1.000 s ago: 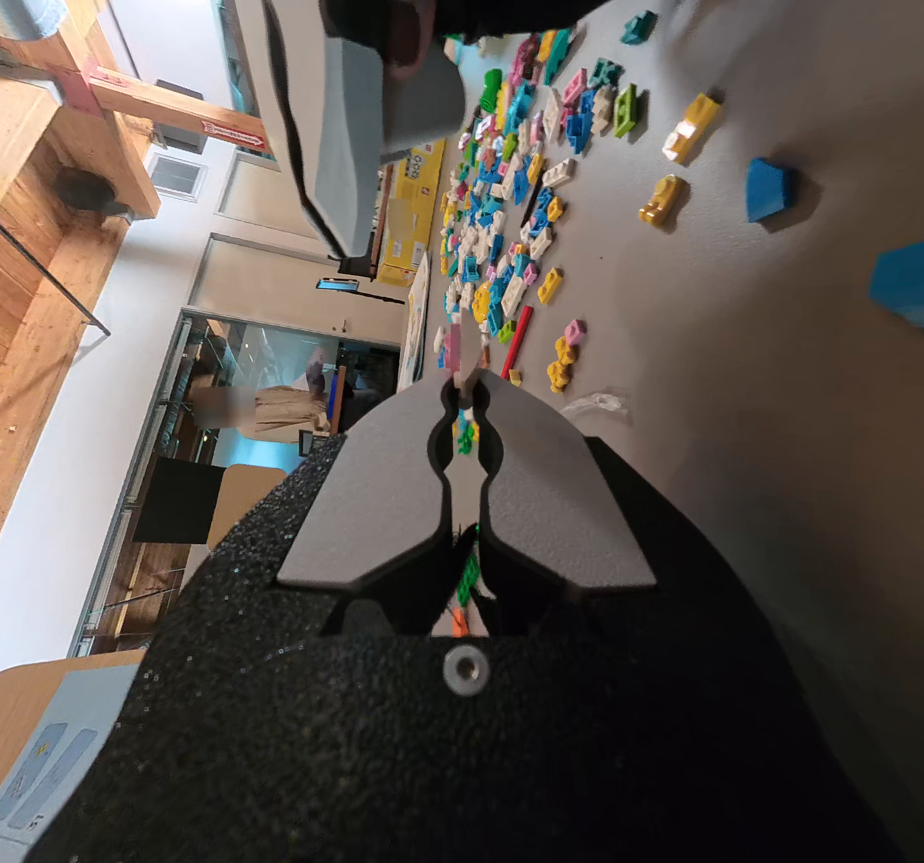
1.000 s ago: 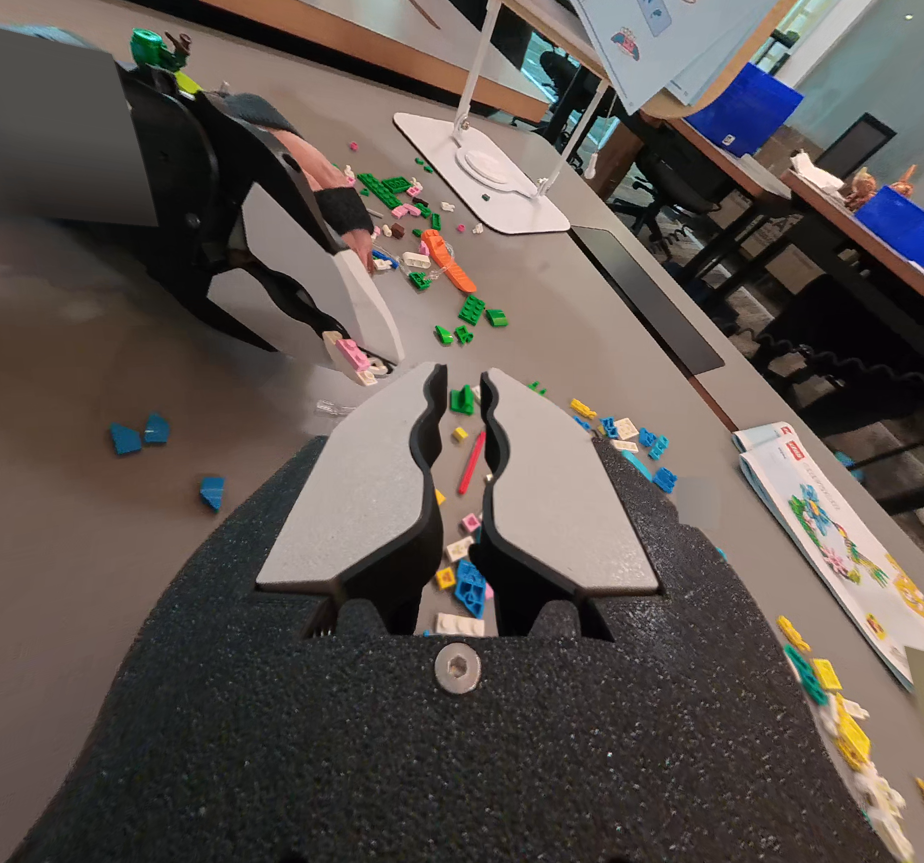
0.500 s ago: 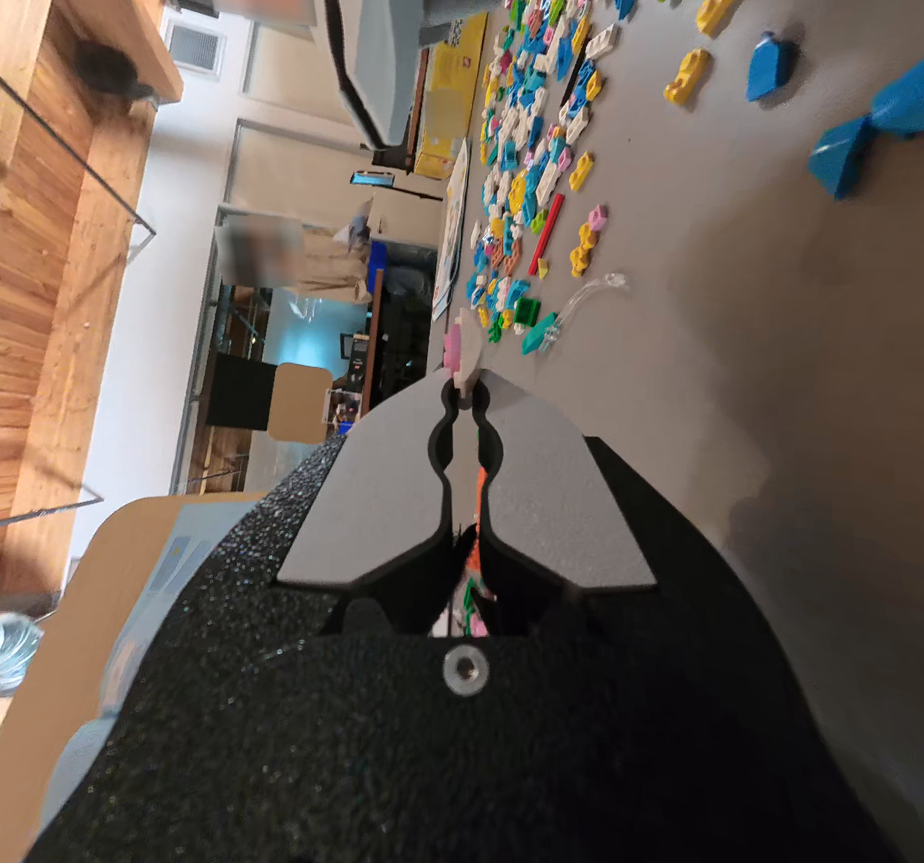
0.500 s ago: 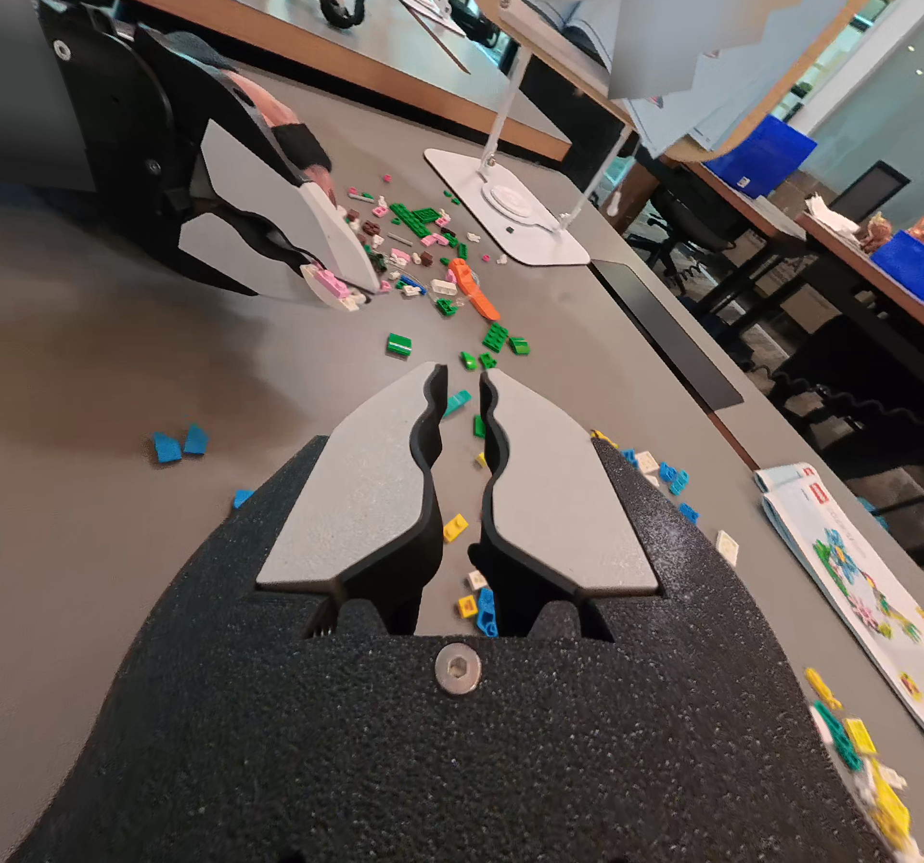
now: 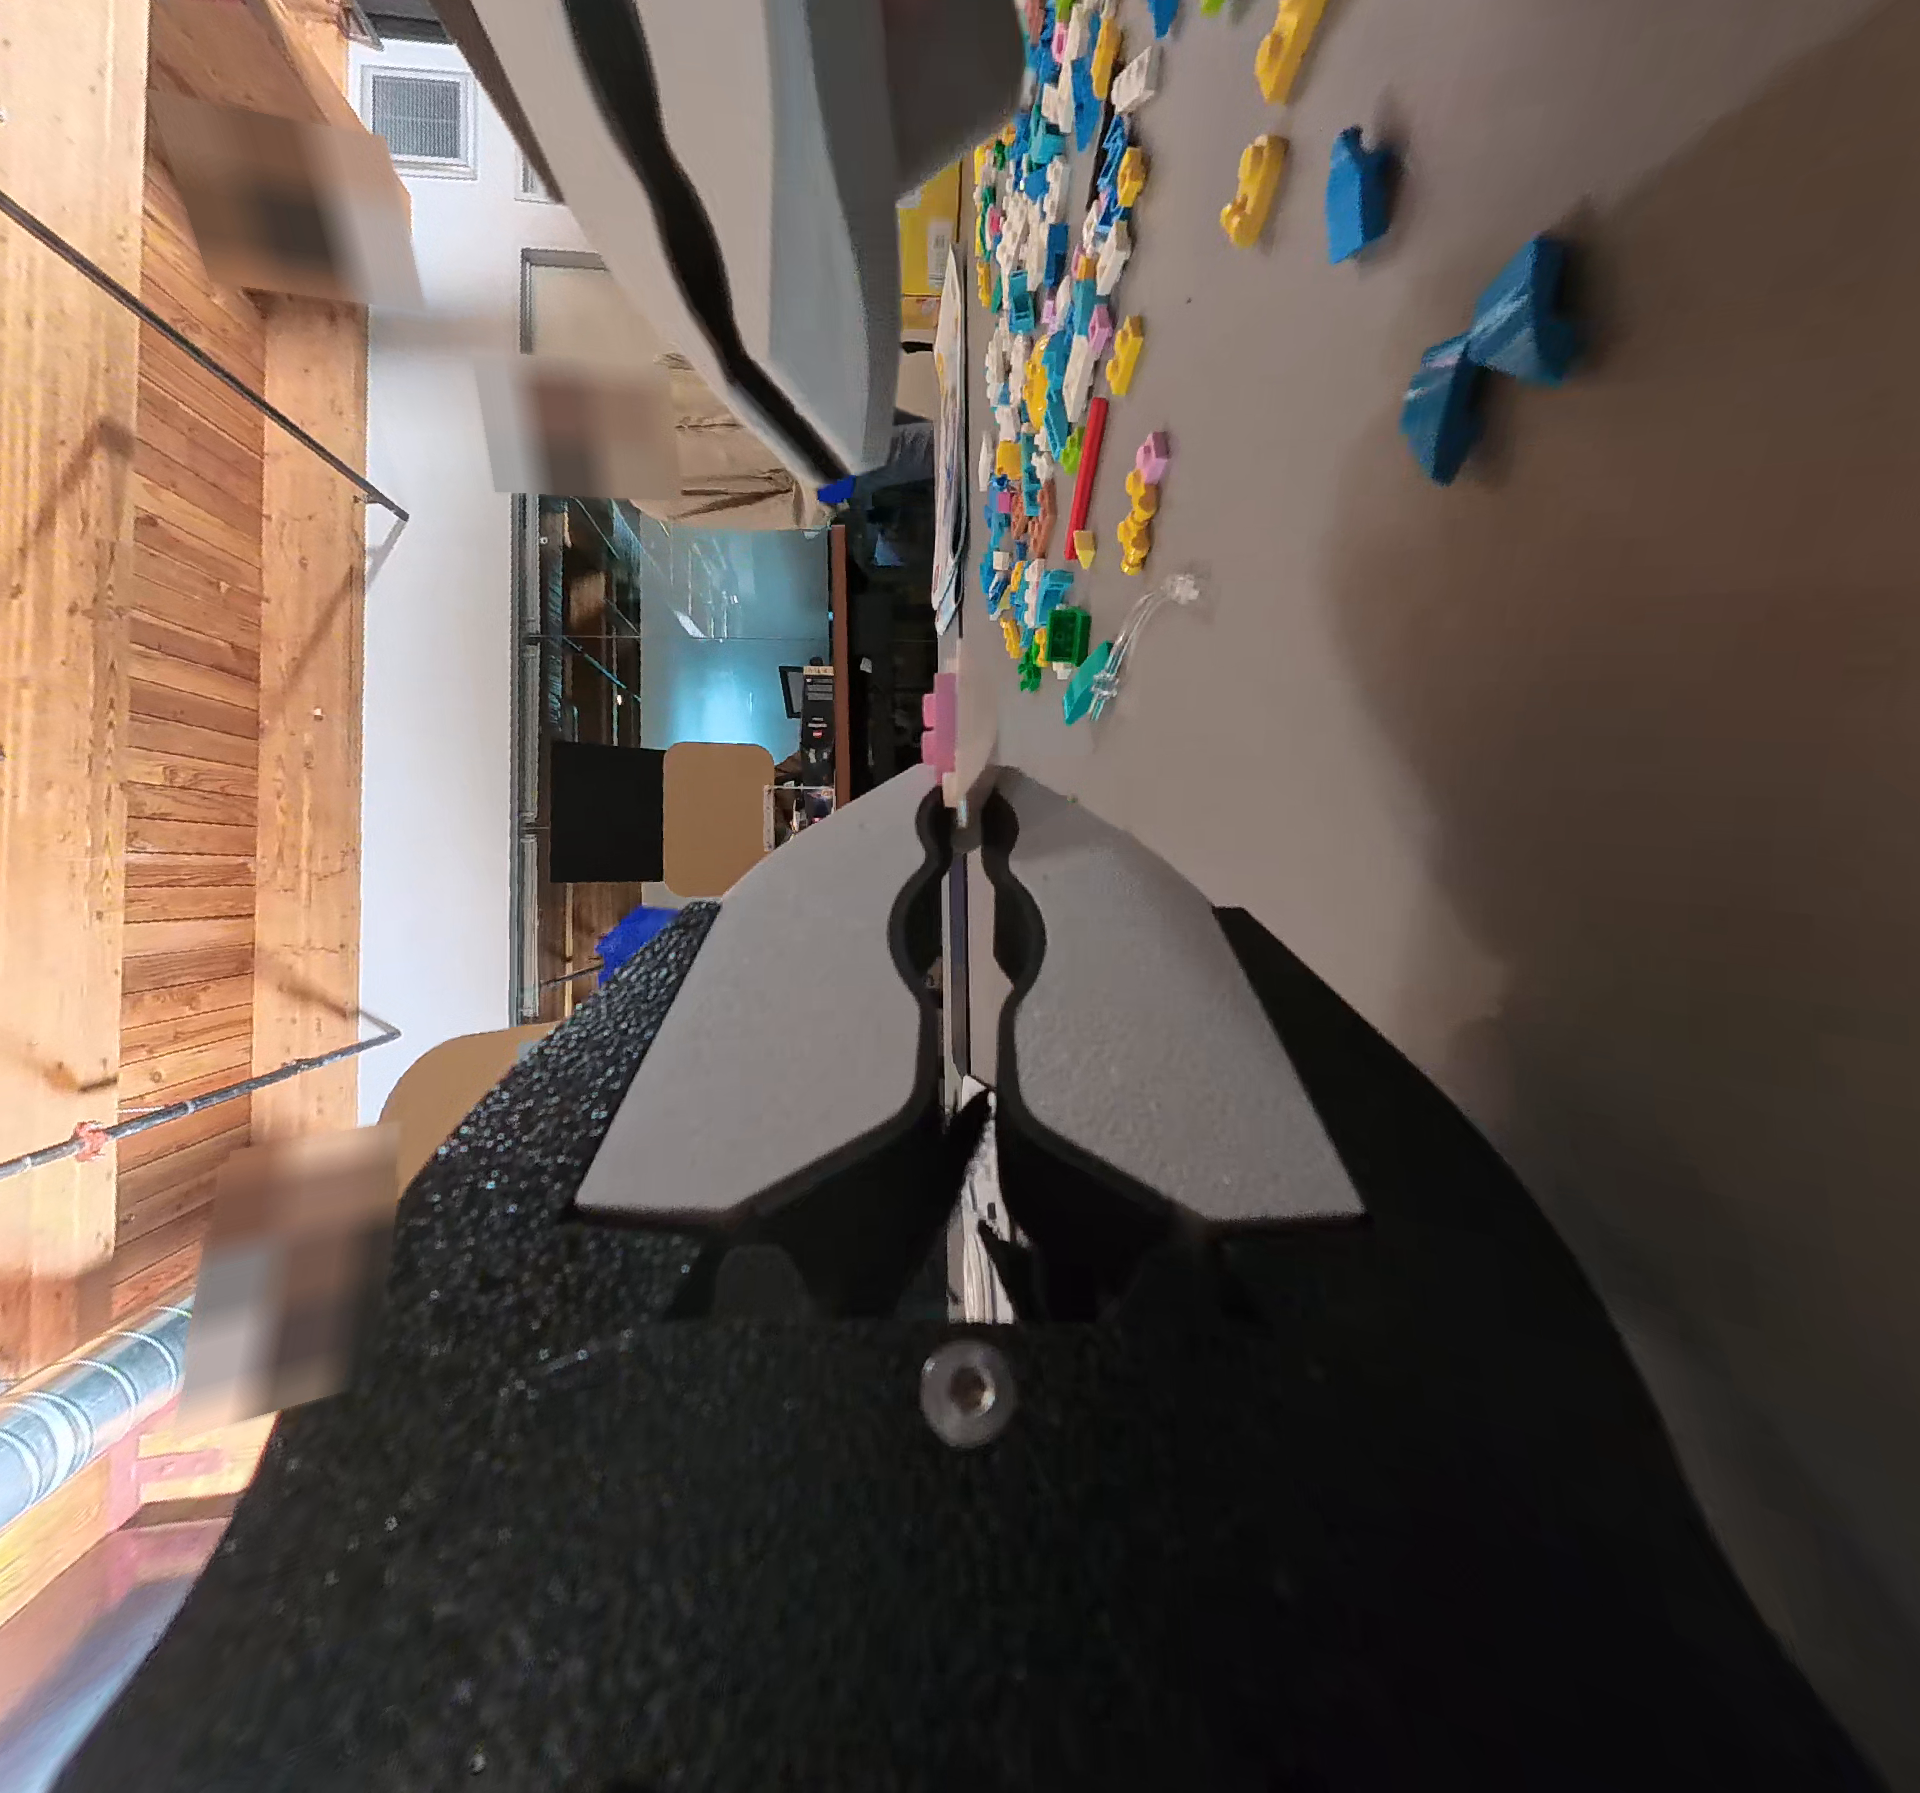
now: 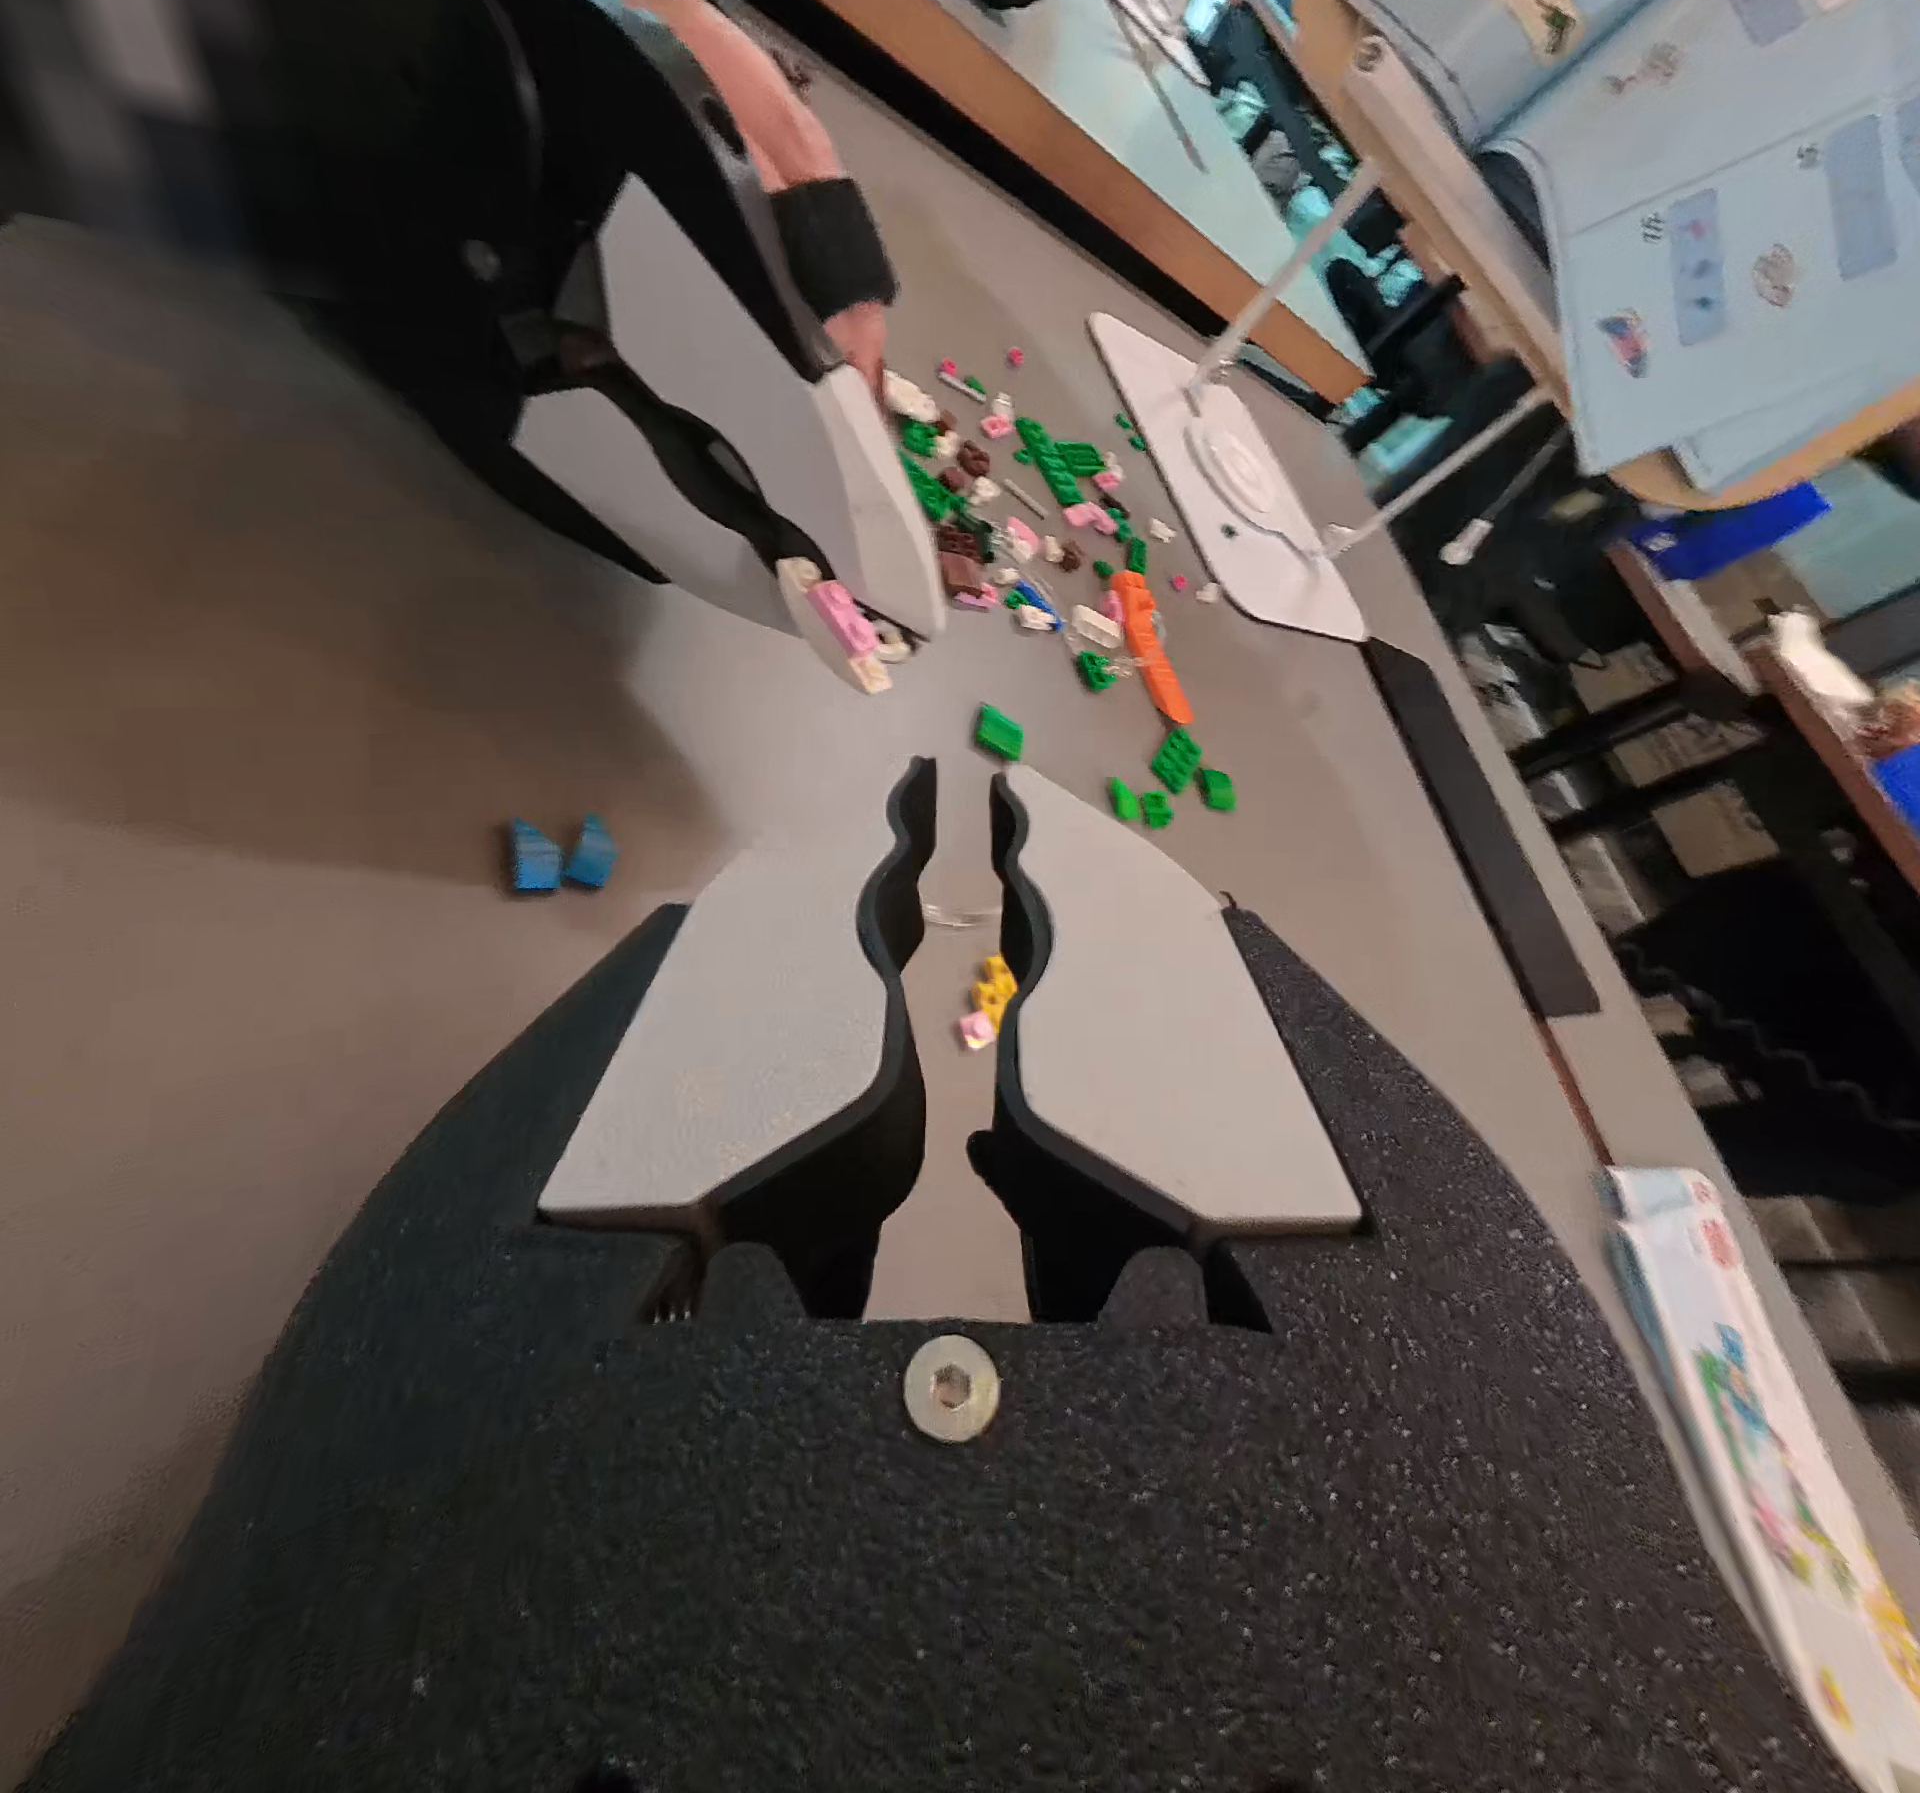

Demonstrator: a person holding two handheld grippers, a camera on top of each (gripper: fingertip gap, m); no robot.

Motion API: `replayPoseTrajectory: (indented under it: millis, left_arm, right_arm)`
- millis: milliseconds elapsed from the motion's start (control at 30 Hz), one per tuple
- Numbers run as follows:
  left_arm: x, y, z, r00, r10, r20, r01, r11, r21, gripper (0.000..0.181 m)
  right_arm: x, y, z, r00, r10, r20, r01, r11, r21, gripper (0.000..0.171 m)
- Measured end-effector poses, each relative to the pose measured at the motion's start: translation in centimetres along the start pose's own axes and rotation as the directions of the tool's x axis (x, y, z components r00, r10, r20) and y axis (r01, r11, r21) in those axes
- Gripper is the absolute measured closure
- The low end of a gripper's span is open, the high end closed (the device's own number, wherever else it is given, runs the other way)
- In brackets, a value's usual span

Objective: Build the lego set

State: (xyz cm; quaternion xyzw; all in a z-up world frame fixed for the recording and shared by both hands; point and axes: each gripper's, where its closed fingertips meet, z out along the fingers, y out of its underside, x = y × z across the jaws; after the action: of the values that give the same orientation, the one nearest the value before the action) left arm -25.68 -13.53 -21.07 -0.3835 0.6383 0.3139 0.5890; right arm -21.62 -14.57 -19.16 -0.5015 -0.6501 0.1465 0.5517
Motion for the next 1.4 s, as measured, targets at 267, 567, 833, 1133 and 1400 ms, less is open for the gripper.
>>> replayPoseTrajectory:
  millis: [267, 567, 833, 1133, 1400]
  left_arm:
    - [0.8, -1.1, 0.0, 0.995, 0.098, -0.018, -0.097, 0.995, 0.015, 0.177]
    - [1.0, -1.5, -0.1, 0.994, 0.103, -0.022, -0.102, 0.994, 0.031, 0.177]
    - [1.1, -1.6, -0.1, 0.995, 0.092, -0.033, -0.09, 0.995, 0.039, 0.177]
    - [1.1, -1.6, -0.2, 0.996, 0.082, -0.036, -0.081, 0.996, 0.045, 0.177]
    - [1.3, -1.7, -0.2, 0.997, 0.041, -0.06, -0.037, 0.997, 0.068, 0.177]
  right_arm:
    - [-5.7, 0.5, -0.3, 0.896, 0.13, 0.425, -0.121, 0.991, -0.049, 0.167]
    - [-8.3, 1.8, -0.8, 0.813, 0.162, 0.56, -0.093, 0.984, -0.15, 0.169]
    - [-8.8, 2.4, -0.5, 0.814, 0.153, 0.561, -0.05, 0.98, -0.195, 0.164]
    - [-8.9, 2.6, -0.5, 0.814, 0.158, 0.558, -0.048, 0.977, -0.207, 0.163]
    - [-9.1, 2.6, -0.4, 0.814, 0.147, 0.562, -0.026, 0.976, -0.218, 0.161]
